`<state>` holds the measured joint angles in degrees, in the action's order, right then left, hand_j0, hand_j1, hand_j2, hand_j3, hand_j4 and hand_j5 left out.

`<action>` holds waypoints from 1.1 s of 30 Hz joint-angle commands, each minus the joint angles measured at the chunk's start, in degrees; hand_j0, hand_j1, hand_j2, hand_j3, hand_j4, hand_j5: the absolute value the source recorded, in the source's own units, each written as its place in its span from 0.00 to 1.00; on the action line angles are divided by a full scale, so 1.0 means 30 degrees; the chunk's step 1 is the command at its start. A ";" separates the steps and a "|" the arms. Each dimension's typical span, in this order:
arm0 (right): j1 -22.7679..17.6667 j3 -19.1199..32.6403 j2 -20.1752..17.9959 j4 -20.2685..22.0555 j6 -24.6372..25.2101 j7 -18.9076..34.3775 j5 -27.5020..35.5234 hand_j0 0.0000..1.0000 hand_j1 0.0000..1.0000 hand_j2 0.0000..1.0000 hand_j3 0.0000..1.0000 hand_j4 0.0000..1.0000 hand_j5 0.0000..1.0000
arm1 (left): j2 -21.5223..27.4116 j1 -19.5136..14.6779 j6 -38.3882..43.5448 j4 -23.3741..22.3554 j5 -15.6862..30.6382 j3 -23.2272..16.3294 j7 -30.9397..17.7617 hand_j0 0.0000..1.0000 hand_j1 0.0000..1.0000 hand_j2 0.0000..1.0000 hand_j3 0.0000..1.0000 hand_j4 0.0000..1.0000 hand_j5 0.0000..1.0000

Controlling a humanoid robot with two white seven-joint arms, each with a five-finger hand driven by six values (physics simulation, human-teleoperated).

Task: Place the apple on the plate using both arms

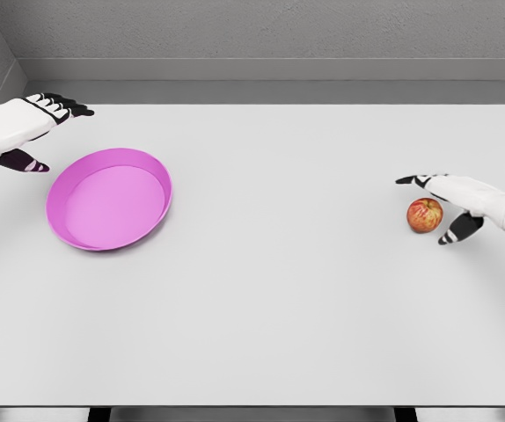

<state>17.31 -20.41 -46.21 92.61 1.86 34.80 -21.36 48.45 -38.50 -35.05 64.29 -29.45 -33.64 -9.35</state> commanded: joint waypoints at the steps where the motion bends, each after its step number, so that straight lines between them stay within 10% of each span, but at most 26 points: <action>1: 0.0029 -0.0287 0.0167 -0.0342 -0.0005 0.0032 0.0002 1.00 1.00 1.00 1.00 1.00 1.00 | 0.0021 0.0000 0.0017 -0.0043 0.0118 0.0023 0.0011 1.00 1.00 1.00 1.00 1.00 1.00; 5: 0.0030 -0.0404 0.0285 -0.0488 -0.0005 0.0032 0.0002 0.99 0.99 0.99 0.99 0.99 0.99 | 0.0050 0.0000 0.0017 -0.0072 0.0118 0.0023 0.0011 1.00 1.00 1.00 1.00 1.00 1.00; 9: 0.0030 -0.0433 0.0256 -0.0459 -0.0093 0.0062 0.0002 0.69 0.69 0.69 0.69 0.69 0.69 | 0.0051 0.0000 0.0017 -0.0043 0.0118 0.0023 0.0011 1.00 1.00 1.00 1.00 1.00 1.00; 13: 0.0030 -0.0433 0.0256 -0.0401 -0.0122 0.0061 0.0002 0.60 0.60 0.60 0.60 0.60 0.60 | 0.0109 0.0000 0.0017 -0.0043 0.0118 0.0023 0.0011 1.00 1.00 1.00 1.00 1.00 1.00; 33: 0.0323 -0.0228 0.0051 0.0654 -0.0122 0.0068 -0.0057 0.50 0.50 0.50 0.50 0.50 0.50 | 0.0110 0.0000 0.0017 -0.0072 0.0118 0.0023 0.0011 1.00 1.00 1.00 1.00 1.00 1.00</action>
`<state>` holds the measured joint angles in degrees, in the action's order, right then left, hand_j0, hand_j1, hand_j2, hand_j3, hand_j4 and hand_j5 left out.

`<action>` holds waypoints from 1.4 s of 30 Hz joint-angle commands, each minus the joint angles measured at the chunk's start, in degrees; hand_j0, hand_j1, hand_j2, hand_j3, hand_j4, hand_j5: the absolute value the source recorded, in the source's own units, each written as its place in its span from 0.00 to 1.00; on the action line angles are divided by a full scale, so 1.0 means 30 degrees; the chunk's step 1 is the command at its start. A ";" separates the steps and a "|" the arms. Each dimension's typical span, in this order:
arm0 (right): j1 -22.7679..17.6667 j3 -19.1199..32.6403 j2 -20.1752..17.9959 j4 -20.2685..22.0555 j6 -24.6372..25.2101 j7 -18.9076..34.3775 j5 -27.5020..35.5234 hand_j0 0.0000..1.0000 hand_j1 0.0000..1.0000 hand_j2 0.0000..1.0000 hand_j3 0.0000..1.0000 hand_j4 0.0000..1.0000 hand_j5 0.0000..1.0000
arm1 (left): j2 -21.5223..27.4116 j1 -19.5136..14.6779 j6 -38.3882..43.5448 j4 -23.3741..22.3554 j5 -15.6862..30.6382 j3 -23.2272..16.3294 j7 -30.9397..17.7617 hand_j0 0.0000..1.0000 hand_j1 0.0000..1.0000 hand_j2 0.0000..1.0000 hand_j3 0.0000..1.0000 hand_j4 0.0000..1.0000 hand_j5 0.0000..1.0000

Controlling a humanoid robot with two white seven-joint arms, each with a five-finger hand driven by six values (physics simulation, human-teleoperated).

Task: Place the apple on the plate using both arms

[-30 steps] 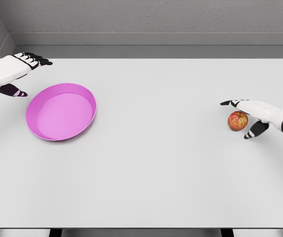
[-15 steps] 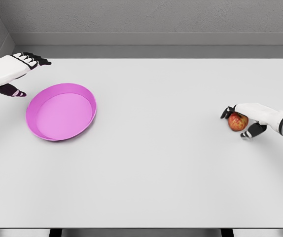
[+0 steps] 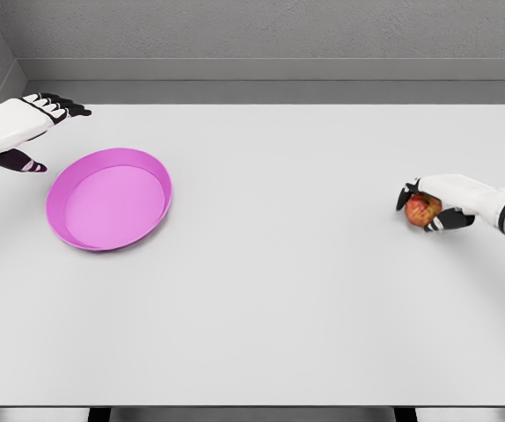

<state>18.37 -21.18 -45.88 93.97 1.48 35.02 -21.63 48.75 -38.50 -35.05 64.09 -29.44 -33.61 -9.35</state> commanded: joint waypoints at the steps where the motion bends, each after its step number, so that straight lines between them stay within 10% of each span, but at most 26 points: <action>1: 0.0000 0.0030 -0.0059 0.0433 0.0006 -0.0007 0.0031 0.50 0.50 0.50 0.50 0.50 0.50 | 0.0040 0.0000 0.0016 -0.0006 0.0117 0.0013 0.0011 1.00 1.00 1.00 1.00 1.00 1.00; 42: 0.2314 -0.3340 0.7529 0.2045 0.0006 -0.0007 -0.0027 0.49 0.49 0.49 0.49 0.49 0.49 | 0.0070 0.0000 0.0016 -0.0064 0.0147 0.0043 0.0011 1.00 1.00 1.00 1.00 1.00 1.00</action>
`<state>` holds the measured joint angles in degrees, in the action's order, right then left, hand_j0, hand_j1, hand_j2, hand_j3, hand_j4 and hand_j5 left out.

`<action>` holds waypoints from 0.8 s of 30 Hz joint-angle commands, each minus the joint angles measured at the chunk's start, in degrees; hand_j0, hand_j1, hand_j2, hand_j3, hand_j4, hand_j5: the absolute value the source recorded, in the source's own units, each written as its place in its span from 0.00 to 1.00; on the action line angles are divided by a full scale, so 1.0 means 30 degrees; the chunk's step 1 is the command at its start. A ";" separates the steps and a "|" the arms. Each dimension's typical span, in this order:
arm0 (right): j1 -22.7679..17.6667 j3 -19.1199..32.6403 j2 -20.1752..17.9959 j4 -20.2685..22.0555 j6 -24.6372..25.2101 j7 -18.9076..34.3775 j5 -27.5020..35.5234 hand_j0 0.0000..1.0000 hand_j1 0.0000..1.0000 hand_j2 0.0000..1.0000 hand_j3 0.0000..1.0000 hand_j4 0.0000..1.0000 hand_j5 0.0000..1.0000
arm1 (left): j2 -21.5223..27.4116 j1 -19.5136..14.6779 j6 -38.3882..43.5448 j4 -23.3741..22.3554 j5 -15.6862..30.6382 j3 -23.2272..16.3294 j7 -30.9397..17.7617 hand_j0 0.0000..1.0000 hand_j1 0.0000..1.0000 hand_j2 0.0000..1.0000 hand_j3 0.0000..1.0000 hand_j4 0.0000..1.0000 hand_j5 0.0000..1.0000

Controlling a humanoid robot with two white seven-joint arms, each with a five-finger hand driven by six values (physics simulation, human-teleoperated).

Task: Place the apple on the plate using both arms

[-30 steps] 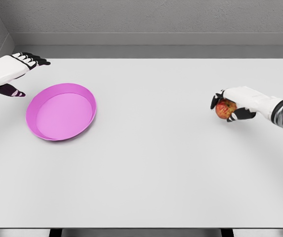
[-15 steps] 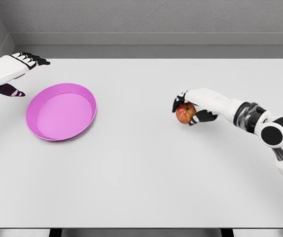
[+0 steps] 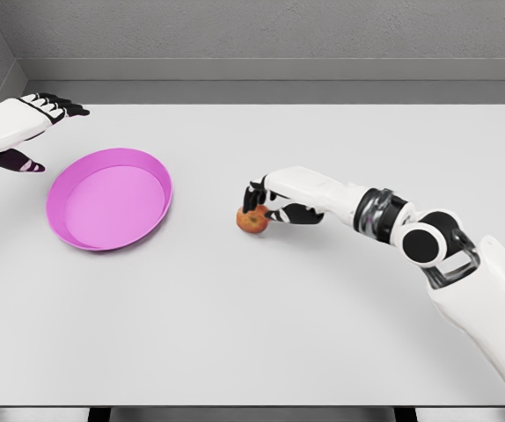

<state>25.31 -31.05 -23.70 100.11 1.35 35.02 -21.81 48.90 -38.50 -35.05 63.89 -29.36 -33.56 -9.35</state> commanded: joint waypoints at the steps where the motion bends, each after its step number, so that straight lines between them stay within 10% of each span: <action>1: 0.0029 0.0126 -0.0040 -0.0029 0.0106 -0.0008 0.0034 0.59 0.59 0.59 0.59 0.59 0.59 | 0.0020 0.0000 0.0016 0.0002 0.0117 0.0025 0.0011 1.00 1.00 1.00 1.00 1.00 1.00; 3: 0.0088 0.1091 -0.0392 0.0029 0.0164 -0.0008 0.0063 0.98 0.98 0.98 0.98 0.98 0.98 | 0.0020 0.0000 0.0016 0.0031 0.0146 0.0025 0.0011 1.00 1.00 1.00 1.00 1.00 1.00; 11: -0.1171 0.4900 -0.4580 0.0117 -0.0128 -0.0008 0.0122 1.00 1.00 1.00 1.00 1.00 1.00 | -0.0009 0.0029 0.0016 0.0441 0.0117 -0.0122 0.0011 1.00 1.00 1.00 1.00 1.00 1.00; 17: -0.2783 0.6894 -0.7365 0.0029 -0.0392 -0.0008 0.0151 1.00 1.00 1.00 1.00 1.00 1.00 | -0.0361 -0.0146 0.0016 0.4570 -0.0497 -0.1117 -0.0018 1.00 1.00 1.00 1.00 1.00 1.00; 24: -0.3164 0.7334 -0.8214 -0.0088 -0.4288 -0.0008 -0.1285 1.00 1.00 1.00 1.00 1.00 1.00 | -0.2264 -0.1904 0.0016 0.6242 -0.1582 -0.3724 -0.1627 1.00 1.00 1.00 1.00 1.00 1.00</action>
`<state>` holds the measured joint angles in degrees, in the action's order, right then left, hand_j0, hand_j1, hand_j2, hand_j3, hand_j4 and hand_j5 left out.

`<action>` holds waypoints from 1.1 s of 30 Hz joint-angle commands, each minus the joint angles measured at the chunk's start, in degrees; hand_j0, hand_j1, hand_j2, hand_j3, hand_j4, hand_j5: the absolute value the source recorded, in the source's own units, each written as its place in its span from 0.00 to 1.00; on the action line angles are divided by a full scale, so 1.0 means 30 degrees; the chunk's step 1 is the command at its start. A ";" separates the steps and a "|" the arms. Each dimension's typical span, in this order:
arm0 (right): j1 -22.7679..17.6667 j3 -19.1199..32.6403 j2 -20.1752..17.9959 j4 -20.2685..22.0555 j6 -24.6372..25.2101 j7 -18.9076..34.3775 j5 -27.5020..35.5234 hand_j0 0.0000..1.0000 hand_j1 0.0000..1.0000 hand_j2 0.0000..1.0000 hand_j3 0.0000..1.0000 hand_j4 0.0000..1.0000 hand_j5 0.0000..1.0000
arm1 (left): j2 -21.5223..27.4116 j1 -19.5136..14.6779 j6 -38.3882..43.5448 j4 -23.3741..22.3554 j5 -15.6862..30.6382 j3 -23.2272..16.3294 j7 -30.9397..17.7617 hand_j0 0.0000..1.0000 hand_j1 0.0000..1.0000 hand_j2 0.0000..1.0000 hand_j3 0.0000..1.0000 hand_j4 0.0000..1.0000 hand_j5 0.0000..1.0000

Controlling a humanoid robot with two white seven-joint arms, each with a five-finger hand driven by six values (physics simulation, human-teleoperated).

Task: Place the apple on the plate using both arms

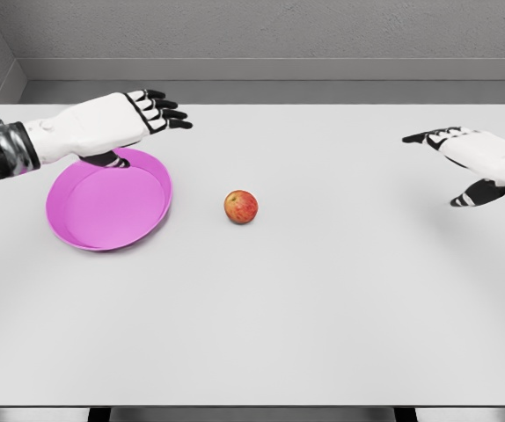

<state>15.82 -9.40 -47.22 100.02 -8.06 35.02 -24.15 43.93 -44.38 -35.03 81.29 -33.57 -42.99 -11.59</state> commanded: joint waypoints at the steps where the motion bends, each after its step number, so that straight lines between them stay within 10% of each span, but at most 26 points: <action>1: 0.0000 0.0204 -0.0372 -0.0117 -0.1357 -0.0008 -0.0476 1.00 1.00 1.00 1.00 1.00 1.00 | -0.0845 -0.0058 0.0012 0.0588 -0.0178 -0.1077 -0.1177 1.00 1.00 1.00 1.00 1.00 1.00; 12: -0.0908 0.1669 -0.0548 -0.0088 -0.2207 -0.0008 -0.0359 1.00 1.00 1.00 1.00 1.00 1.00 | -0.3364 -0.2871 0.0012 0.0500 -0.0529 -0.4388 -0.2407 1.00 1.00 1.00 1.00 1.00 1.00; 33: -0.0820 0.1874 -0.0343 -0.0088 -0.2207 -0.0008 -0.0330 1.00 1.00 1.00 1.00 1.00 1.00 | -0.5943 -0.3867 0.0012 -0.2664 -0.1291 -0.6352 -0.4282 1.00 1.00 1.00 1.00 1.00 1.00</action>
<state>13.36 -3.81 -48.20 99.71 -14.75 35.03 -25.33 26.70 -56.07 -35.09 73.73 -37.48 -61.52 -23.90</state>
